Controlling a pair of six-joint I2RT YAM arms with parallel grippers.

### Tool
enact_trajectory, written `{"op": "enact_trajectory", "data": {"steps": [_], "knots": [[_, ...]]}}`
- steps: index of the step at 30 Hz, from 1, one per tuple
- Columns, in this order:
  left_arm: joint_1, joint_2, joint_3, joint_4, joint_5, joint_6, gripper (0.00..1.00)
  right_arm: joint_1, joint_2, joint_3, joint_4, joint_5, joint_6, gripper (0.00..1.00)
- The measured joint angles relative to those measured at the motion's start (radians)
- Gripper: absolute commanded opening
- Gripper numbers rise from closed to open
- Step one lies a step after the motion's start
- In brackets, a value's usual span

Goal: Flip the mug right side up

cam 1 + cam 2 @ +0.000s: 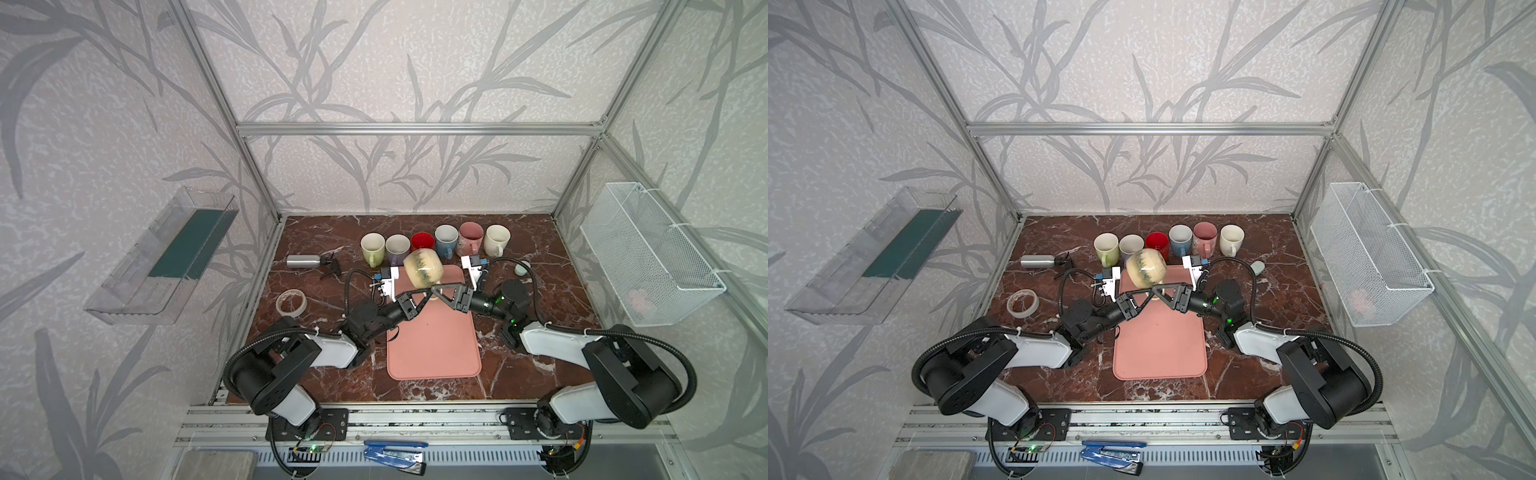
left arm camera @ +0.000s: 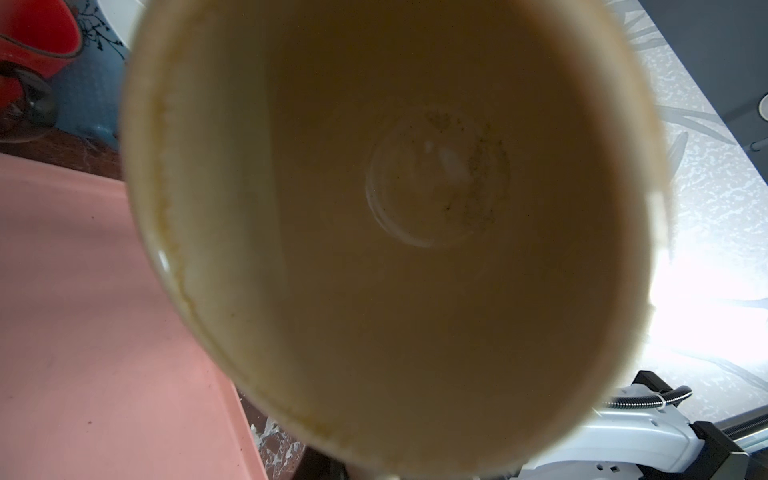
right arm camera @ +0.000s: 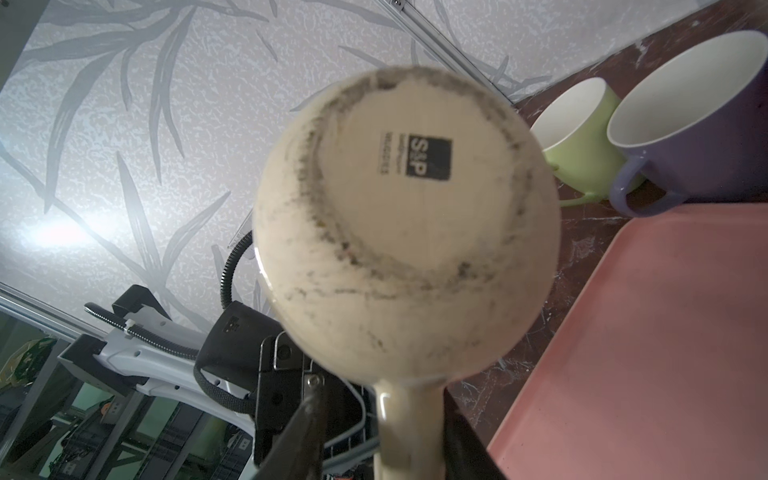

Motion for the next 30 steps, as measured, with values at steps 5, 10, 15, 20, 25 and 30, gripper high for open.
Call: {"op": "enact_trajectory", "data": {"steps": [5,10,15,20,25,30], "knots": [[0.0,-0.027,-0.047,-0.022,-0.025,0.018,0.0,0.006,0.043,0.0,0.014,-0.013,0.003,0.47],[0.01,-0.074,-0.098,-0.033,-0.06,0.031,0.0,0.007,0.055,0.0,0.022,-0.016,0.002,0.49],[0.035,-0.115,-0.131,-0.037,-0.074,0.037,0.0,0.007,0.068,0.0,0.023,-0.003,-0.002,0.5],[0.058,-0.124,-0.14,-0.037,-0.089,0.037,0.0,0.007,0.101,0.0,0.029,0.0,-0.001,0.5],[0.089,-0.145,-0.168,-0.038,-0.093,0.037,0.0,0.007,0.13,0.004,0.03,0.0,-0.001,0.5],[0.154,-0.173,-0.198,-0.038,-0.091,0.035,0.0,0.007,0.157,0.031,0.03,-0.002,-0.001,0.5]]}}
